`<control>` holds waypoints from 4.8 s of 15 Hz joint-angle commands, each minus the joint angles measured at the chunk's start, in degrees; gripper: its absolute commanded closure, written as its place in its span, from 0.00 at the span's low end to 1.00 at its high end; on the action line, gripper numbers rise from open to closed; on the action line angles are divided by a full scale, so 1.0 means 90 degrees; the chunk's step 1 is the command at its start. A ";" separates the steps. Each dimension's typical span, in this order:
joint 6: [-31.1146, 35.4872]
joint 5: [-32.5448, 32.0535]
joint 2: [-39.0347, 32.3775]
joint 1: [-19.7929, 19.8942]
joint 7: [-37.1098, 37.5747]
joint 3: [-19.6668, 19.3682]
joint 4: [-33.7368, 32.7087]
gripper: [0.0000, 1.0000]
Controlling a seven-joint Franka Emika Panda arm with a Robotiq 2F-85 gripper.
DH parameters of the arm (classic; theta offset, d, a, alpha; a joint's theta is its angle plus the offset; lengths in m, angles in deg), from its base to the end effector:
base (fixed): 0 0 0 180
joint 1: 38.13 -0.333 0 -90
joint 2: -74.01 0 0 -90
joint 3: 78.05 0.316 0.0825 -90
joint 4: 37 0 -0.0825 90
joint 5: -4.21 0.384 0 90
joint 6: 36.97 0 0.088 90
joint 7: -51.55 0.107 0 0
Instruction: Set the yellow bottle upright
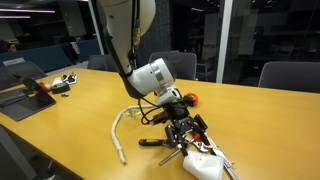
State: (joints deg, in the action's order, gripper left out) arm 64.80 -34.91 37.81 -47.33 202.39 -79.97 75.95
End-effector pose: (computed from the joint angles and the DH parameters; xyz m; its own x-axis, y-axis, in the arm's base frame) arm 0.5218 0.0107 0.1259 -0.2276 -0.5089 0.8302 -0.8589 0.5066 0.0750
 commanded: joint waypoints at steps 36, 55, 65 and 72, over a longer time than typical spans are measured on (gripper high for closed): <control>0.6284 0.6027 0.1020 0.0571 -0.0037 0.0153 0.1649 0.00; 0.2573 0.4614 0.0817 -0.1544 0.0710 -0.2073 0.0176 0.83; -0.1098 0.4331 -0.0038 -0.2795 0.0731 -0.3743 -0.1679 0.83; -0.3207 0.3236 -0.0952 -0.1411 0.0824 -0.2236 -0.3162 0.83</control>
State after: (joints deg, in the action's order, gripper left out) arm 45.67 0.41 32.63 -67.47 206.91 -108.25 55.93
